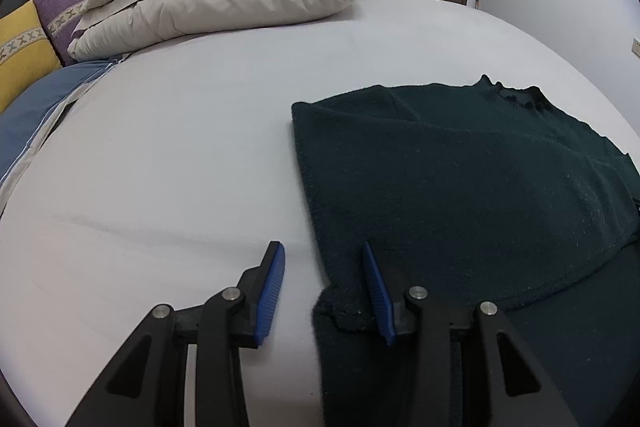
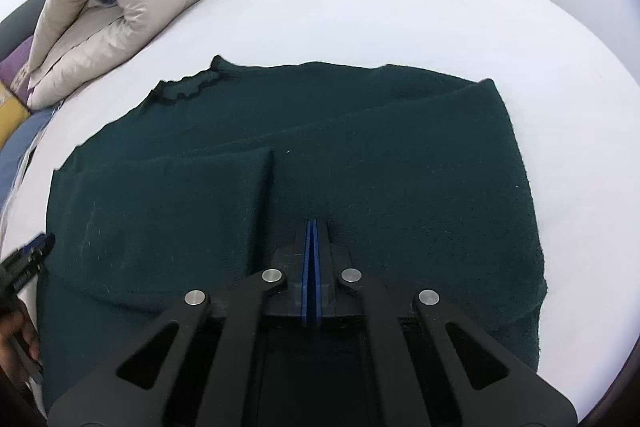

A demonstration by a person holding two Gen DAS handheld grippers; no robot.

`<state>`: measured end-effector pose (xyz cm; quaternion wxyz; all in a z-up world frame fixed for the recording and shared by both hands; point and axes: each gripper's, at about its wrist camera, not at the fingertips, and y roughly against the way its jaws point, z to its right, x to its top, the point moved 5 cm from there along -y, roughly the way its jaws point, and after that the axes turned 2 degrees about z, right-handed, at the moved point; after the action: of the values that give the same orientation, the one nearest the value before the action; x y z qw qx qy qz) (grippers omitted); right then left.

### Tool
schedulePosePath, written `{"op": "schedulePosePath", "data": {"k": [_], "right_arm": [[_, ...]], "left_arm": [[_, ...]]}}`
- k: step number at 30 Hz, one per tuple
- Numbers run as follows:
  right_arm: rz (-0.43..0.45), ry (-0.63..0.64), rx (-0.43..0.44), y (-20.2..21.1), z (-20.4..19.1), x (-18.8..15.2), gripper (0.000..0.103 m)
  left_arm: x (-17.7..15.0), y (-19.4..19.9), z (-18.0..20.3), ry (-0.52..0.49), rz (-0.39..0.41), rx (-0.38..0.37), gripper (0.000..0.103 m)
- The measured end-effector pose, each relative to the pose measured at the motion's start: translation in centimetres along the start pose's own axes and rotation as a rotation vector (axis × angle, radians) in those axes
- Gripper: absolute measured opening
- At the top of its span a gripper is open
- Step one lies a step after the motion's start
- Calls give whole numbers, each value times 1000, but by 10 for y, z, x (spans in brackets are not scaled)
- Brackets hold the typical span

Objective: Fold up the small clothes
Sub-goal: 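Grasp the remaining side edge with the right tool and fold it inward, then grasp the sweater hem with both tools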

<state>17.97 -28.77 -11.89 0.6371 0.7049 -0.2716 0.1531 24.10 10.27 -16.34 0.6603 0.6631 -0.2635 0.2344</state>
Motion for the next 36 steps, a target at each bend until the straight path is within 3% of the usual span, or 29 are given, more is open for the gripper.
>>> {"op": "schedulePosePath", "data": {"k": [4, 7, 9, 11, 14, 18, 20, 26, 30, 36], "right_arm": [[-14, -53, 51, 9, 6, 1, 2], [24, -113, 123, 43, 9, -2, 8], [91, -87, 127, 79, 11, -10, 19], [127, -94, 145, 110, 18, -25, 46], [159, -108, 170, 153, 32, -59, 60], [107, -146, 207, 188, 49, -117, 61], [83, -156, 226, 201, 54, -146, 61], [49, -226, 274, 220, 74, -202, 61], [25, -288, 305, 226, 91, -220, 61], [-30, -302, 335, 233, 100, -245, 61]], "left_arm": [[0, 1, 0, 1, 4, -7, 48], [-1, 10, -10, 67, -3, -42, 61], [-5, 27, -16, 115, 2, -64, 63], [-12, 44, -18, 130, 2, -96, 63], [-30, 79, -21, 154, 6, -165, 66], [-76, 125, -29, 229, -28, -278, 67], [-98, 142, -35, 269, -49, -294, 67], [-176, 181, -42, 406, -165, -410, 67], [-197, 195, -36, 377, -192, -434, 67], [-203, 192, -34, 392, -239, -484, 65]]}}
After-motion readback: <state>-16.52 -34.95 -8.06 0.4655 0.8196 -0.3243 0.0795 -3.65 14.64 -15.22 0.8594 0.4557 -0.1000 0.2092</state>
